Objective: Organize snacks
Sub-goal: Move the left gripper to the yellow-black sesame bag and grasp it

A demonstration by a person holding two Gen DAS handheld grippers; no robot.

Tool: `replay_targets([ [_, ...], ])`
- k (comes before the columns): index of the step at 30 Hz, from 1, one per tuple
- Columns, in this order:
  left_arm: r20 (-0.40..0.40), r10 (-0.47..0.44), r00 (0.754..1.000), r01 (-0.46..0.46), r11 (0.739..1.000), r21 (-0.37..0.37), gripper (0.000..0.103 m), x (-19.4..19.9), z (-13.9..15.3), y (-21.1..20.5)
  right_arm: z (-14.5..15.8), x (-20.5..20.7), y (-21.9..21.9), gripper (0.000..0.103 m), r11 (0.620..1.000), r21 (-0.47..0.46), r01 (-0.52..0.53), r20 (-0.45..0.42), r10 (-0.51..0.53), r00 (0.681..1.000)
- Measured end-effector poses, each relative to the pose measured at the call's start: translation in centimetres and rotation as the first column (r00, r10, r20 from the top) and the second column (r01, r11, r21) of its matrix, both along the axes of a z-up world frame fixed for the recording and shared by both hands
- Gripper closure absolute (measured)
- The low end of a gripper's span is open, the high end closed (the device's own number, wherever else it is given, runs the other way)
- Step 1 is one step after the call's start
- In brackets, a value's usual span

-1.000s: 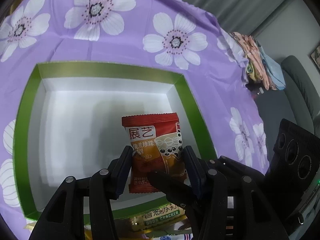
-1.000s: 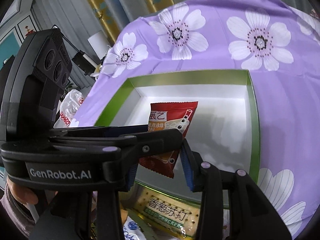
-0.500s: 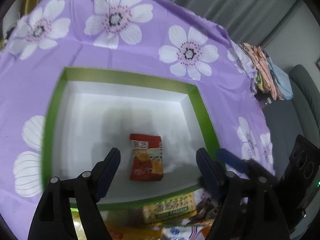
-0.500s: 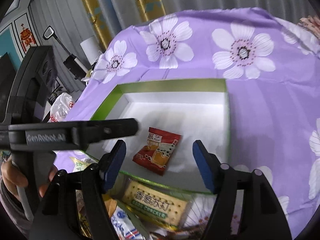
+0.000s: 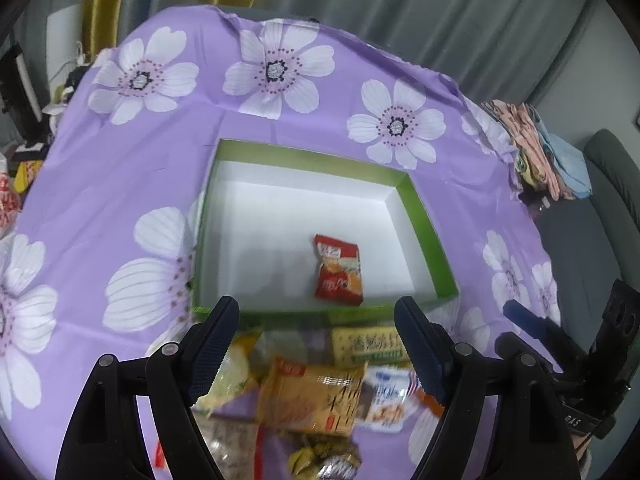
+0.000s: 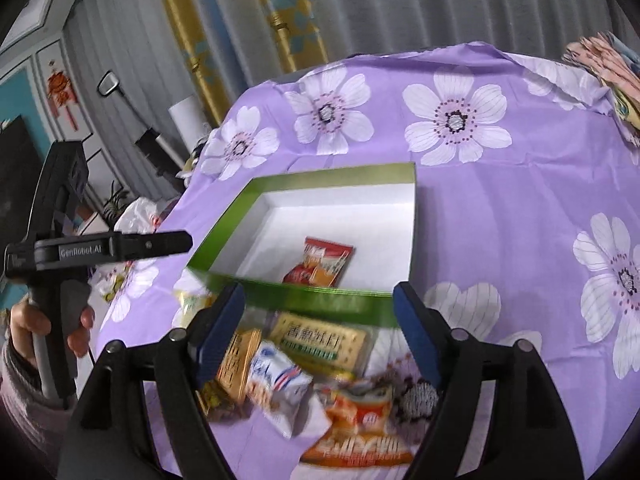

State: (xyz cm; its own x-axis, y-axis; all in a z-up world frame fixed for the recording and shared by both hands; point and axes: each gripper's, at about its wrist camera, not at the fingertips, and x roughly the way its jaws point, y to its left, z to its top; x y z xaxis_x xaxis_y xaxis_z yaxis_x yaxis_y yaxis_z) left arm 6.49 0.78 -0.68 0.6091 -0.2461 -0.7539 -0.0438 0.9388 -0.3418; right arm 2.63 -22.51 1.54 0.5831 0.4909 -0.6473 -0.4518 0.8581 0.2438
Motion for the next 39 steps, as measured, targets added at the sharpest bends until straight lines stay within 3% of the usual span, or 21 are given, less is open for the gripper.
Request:
replay_targets([
  [10, -0.044, -0.014, 0.999, 0.013, 1.0, -0.015, 0.023, -5.3, -1.6, 0.5, -3.6, -5.8, 3.4, 0.026, 0.988, -0.028, -0.152, -0.072, 0.149, 0.986],
  [19, -0.081, 0.005, 0.997, -0.007, 1.0, -0.019, 0.023, -8.4, -3.3, 0.2, -5.5, -7.5, 5.4, 0.026, 0.975, -0.074, -0.21, -0.085, 0.204, 0.975],
  [39, -0.157, -0.09, 0.983, 0.089, 0.996, -0.012, 0.023, -8.4, -8.3, -3.8, -9.2, -7.5, 8.5, 0.026, 0.962, -0.042, -0.271, -0.172, 0.261, 0.95],
])
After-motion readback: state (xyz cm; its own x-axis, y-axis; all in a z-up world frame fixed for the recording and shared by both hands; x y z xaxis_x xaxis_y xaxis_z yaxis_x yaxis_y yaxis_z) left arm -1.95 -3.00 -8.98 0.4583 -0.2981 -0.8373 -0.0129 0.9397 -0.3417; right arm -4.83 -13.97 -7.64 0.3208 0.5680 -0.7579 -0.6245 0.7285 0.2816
